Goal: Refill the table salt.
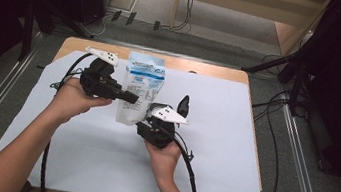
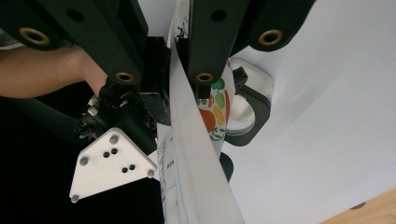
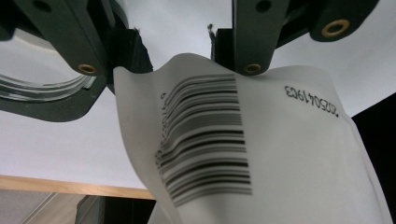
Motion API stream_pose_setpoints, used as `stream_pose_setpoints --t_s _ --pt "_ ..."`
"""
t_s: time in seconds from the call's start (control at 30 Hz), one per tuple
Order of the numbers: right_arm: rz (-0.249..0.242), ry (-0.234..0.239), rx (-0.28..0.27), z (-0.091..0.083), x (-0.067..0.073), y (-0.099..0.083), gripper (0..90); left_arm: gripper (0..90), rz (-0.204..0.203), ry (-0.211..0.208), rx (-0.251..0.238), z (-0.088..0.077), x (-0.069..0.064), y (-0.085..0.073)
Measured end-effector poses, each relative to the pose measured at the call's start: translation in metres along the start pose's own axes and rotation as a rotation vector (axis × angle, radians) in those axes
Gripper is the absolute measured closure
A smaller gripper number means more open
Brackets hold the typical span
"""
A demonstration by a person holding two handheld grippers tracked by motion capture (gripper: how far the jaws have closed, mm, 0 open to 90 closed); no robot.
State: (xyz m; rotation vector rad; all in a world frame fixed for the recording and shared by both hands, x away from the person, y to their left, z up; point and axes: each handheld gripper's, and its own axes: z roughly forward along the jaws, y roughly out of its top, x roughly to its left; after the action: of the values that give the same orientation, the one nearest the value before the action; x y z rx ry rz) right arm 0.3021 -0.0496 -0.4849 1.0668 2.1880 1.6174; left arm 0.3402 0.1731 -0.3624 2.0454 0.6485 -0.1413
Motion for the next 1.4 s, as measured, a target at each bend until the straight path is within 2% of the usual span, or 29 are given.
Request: stream_pose_setpoints --t_s 0.17,0.4,0.53,0.67,0.9,1.1,1.2,1.3,1.4 --pt "-0.001 0.001 -0.003 -0.002 0.0 0.001 62.7 87.6 0.022 0.0 -0.005 -0.005 -0.001 -0.004" --pt "-0.011 0.013 0.004 -0.001 0.003 0.002 62.9 89.3 0.018 0.009 -0.01 -0.01 -0.002 -0.008" --pt "-0.011 0.035 0.007 0.0 0.005 0.003 63.0 90.0 0.007 -0.006 -0.022 -0.013 -0.002 -0.009" --pt "-0.015 0.06 0.013 0.001 0.007 0.005 62.8 90.0 0.003 0.008 -0.034 -0.019 -0.003 -0.011" --pt "-0.041 0.101 0.071 0.005 0.014 0.002 62.8 90.0 -0.008 0.038 -0.055 -0.031 -0.001 -0.016" --pt "-0.061 0.116 0.106 0.003 0.016 0.004 62.8 90.0 -0.016 0.073 -0.082 -0.04 0.003 -0.019" --pt "-0.066 0.118 0.124 0.0 0.015 0.006 62.2 90.0 -0.018 0.09 -0.098 -0.042 0.005 -0.021" --pt "-0.093 0.119 0.149 -0.007 0.015 0.009 61.4 90.0 -0.025 0.107 -0.104 -0.043 0.009 -0.024" --pt "-0.097 0.14 0.16 -0.014 0.013 0.01 61.1 90.0 -0.041 0.118 -0.105 -0.043 0.014 -0.027"
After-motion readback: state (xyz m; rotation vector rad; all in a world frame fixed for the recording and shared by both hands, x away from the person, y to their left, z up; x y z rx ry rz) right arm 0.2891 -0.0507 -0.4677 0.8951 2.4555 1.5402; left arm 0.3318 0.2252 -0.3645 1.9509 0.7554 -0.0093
